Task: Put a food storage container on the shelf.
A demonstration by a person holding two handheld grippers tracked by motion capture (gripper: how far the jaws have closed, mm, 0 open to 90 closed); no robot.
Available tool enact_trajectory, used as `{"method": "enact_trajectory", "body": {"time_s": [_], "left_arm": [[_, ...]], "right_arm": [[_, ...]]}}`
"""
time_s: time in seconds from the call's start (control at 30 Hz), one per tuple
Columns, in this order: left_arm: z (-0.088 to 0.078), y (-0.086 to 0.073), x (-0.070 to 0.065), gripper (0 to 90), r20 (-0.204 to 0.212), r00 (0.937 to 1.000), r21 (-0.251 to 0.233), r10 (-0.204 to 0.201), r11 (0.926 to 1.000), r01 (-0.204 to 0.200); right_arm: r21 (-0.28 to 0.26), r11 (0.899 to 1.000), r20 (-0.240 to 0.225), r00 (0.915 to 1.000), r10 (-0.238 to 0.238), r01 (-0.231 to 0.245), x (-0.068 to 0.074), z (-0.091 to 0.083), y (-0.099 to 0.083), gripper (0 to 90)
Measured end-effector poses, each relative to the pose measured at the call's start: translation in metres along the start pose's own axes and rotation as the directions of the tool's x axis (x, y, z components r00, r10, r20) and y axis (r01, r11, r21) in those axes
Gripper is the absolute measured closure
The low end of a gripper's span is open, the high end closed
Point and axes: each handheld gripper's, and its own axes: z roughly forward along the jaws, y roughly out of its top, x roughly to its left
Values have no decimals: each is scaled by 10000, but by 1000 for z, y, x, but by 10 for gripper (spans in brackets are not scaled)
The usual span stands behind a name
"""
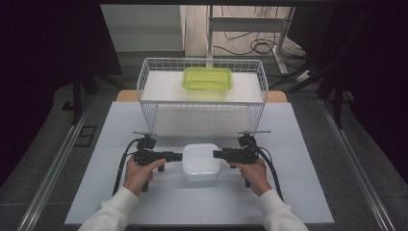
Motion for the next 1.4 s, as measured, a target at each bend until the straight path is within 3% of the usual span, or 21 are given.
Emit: {"method": "enact_trajectory", "body": {"time_s": [0.1,0.4,0.5,0.6,0.77,0.83,0.9,1.1,1.27,1.4], "left_arm": [[4,-1,2,415,222,9994,3,-273,9996,273],[12,-4,7,467,543,9967,280,-595,9979,581],[16,-5,11,490,809,9932,477,-832,9957,796],[18,-5,12,518,824,9920,490,-954,9946,916],[21,-8,14,615,1138,9864,593,-1186,9919,1124],[23,-9,13,660,990,9880,609,-1182,9918,1126],[20,-9,15,701,1184,9832,539,-1390,9896,1334],[17,-10,11,735,1155,9858,522,-1220,9918,1166],[12,-11,8,773,1161,9864,382,-1160,9929,1123],[9,-11,6,798,1078,9906,270,-839,9963,814]], "right_arm": [[94,9999,47,10000,82,-82,-1,0,-1,420],[305,9983,-159,9986,497,-492,-9,4,-6,450],[437,9974,-217,9981,576,-566,-7,5,-7,460],[501,9963,-186,9973,710,-700,-9,7,-8,471],[627,9928,-712,9917,1069,-1025,-12,7,-10,553],[666,9919,-688,9912,1130,-1085,-11,6,-10,583],[702,9898,-777,9885,1295,-1242,-12,1,-10,661],[649,9878,-1118,9827,1479,-1412,-12,-6,-13,704],[529,9909,-1201,9842,1297,-1242,-10,-10,-13,740],[368,9948,-1183,9881,983,-946,-6,-13,-12,773]]}}
